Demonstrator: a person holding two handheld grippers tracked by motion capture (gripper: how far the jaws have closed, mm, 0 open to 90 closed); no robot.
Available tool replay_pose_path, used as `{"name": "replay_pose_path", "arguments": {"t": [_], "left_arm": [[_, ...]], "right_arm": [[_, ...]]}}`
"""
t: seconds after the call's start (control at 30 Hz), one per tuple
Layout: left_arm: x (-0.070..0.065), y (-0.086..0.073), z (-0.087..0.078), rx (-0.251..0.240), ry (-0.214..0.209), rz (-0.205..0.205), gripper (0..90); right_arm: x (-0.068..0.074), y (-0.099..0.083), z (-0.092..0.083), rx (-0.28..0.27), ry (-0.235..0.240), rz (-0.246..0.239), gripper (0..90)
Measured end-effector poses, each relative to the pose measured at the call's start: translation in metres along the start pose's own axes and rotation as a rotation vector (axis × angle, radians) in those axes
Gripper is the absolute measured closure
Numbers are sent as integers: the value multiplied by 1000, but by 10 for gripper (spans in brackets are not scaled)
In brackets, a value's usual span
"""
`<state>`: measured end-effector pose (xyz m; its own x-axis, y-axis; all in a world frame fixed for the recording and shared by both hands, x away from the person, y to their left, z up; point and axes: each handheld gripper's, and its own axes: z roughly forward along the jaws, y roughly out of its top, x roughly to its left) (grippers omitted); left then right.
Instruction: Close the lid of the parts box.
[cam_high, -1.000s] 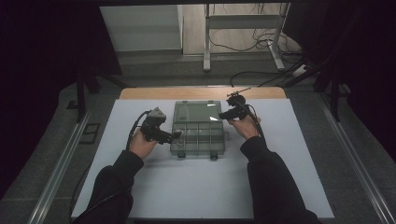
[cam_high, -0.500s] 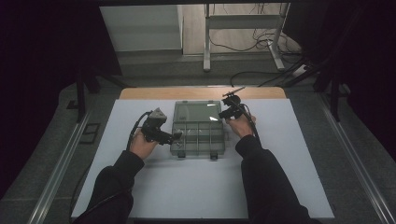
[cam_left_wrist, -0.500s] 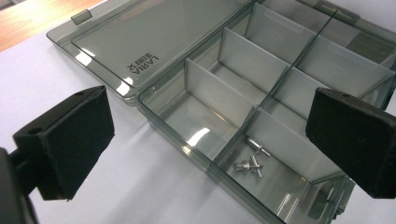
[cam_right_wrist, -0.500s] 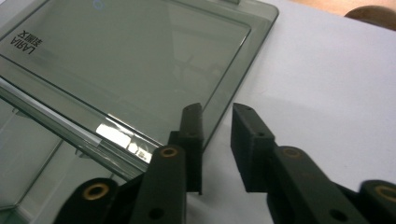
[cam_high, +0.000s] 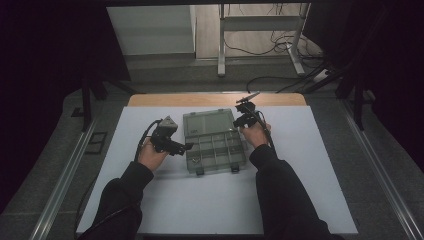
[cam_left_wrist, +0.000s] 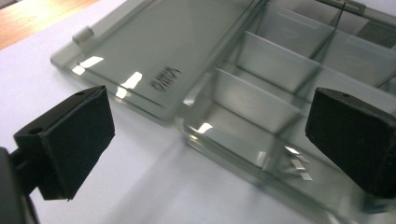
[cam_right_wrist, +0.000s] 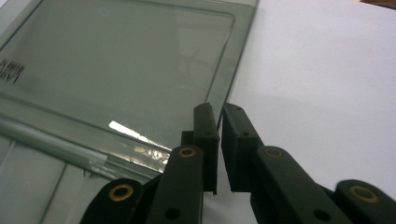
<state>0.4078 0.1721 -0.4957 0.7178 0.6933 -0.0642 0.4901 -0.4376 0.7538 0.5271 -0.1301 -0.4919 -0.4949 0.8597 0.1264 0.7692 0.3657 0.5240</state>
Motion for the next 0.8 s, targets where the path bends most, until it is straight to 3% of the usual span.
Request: {"name": "replay_pose_path", "arguments": {"t": [0.23, 0.37, 0.53, 0.67, 0.8], "left_arm": [[3, -2, -2, -12, 5, -20, 23], [4, -4, -1, -8, 15, -32, 25], [6, -5, 0, -1, 19, -49, 19], [7, -7, -2, -22, -4, -65, 15], [8, -7, -4, -26, -5, -57, 32]], "right_arm": [[10, 0, -1, 18, -12, -47, 873], [9, 3, 3, -10, -12, -44, 830], [6, 12, 11, 2, -8, -30, 811], [7, 18, 17, 10, -15, -39, 834], [11, 22, 19, 27, -34, -48, 876]]}}
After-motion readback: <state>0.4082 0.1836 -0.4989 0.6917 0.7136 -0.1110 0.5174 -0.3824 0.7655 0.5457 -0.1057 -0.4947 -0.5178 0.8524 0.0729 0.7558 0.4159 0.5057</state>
